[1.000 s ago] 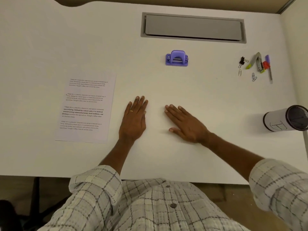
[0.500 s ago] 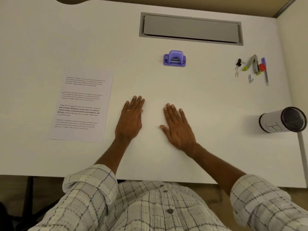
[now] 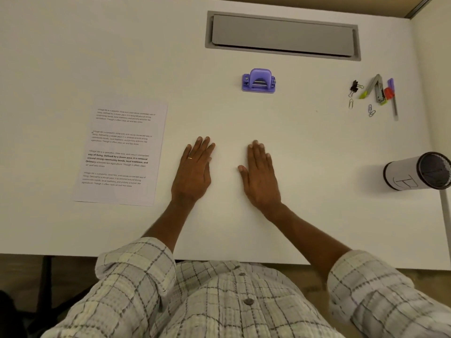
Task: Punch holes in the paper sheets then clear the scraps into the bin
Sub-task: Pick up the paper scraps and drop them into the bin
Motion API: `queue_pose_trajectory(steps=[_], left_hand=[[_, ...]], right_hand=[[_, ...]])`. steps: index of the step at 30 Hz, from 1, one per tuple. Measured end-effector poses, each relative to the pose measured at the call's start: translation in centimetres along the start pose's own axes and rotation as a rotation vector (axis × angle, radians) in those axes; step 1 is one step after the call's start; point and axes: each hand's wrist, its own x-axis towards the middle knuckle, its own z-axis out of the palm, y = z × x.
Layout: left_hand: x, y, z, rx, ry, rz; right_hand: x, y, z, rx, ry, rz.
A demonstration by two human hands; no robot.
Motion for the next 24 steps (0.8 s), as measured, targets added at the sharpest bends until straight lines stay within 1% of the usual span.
queue_pose_trajectory(steps=[2,5,7,8,9,12,14,19,24], left_hand=[[-0.1,0.0,0.0,-0.007,0.000,0.001],[0.0,0.0,0.0,-0.017,0.009,0.000],[-0.1,0.1,0.0,-0.019,0.016,-0.001],[0.0,0.1,0.0,-0.019,0.019,-0.001],[0.1,0.1,0.0,-0.020,0.021,0.002],[0.0,0.1,0.0,-0.019,0.019,-0.001],[0.0,0.1,-0.1,-0.022,0.024,-0.001],[-0.1,0.1,0.1,-0.023,0.038,0.001],[0.0,0.0,0.0,-0.024,0.022,0.000]], right_hand=[[0.3,0.8,-0.3,-0.034,0.000,-0.099],[-0.9,3.2,-2.0,-0.115,0.053,-0.284],[-1.5,4.6,-3.1,-0.113,0.049,-0.349],[-1.5,5.0,-3.7,-0.083,0.050,-0.323],[-1.4,5.2,-4.3,-0.041,0.067,-0.254],[-1.2,5.4,-5.3,0.163,0.192,-0.003],[-1.3,5.1,-5.2,0.263,0.241,0.049],[-1.3,3.2,-4.0,0.096,0.179,0.033],[-2.5,2.8,-3.5,0.027,0.050,-0.096]])
